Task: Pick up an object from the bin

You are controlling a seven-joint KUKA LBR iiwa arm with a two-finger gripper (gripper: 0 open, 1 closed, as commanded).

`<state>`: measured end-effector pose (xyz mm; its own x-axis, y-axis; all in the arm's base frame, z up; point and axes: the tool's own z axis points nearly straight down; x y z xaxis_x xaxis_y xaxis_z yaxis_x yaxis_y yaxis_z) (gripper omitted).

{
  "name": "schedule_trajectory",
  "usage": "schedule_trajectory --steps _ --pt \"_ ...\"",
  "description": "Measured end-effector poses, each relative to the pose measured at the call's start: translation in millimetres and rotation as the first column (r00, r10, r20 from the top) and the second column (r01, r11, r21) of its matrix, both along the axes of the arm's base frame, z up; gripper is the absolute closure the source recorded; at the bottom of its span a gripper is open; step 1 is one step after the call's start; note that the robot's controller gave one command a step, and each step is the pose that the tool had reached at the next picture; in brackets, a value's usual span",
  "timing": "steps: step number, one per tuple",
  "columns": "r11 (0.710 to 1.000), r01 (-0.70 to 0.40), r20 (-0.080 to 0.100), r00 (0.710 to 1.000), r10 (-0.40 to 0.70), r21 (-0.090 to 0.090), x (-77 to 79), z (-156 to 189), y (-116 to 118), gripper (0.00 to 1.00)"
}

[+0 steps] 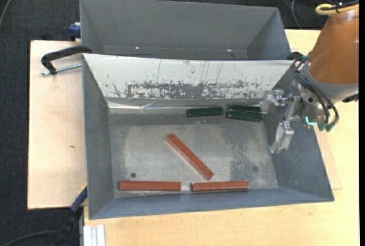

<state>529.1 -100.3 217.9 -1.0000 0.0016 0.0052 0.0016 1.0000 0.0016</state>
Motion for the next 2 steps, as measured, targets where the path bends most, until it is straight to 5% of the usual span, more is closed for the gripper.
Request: schedule_trajectory --steps 1,2 --pt "0.971 0.241 0.0 0.971 -0.241 0.0 26.1 -110.3 20.7 0.0" --pt "0.972 0.233 0.0 0.972 -0.233 0.002 14.9 -148.8 121.2 0.0"
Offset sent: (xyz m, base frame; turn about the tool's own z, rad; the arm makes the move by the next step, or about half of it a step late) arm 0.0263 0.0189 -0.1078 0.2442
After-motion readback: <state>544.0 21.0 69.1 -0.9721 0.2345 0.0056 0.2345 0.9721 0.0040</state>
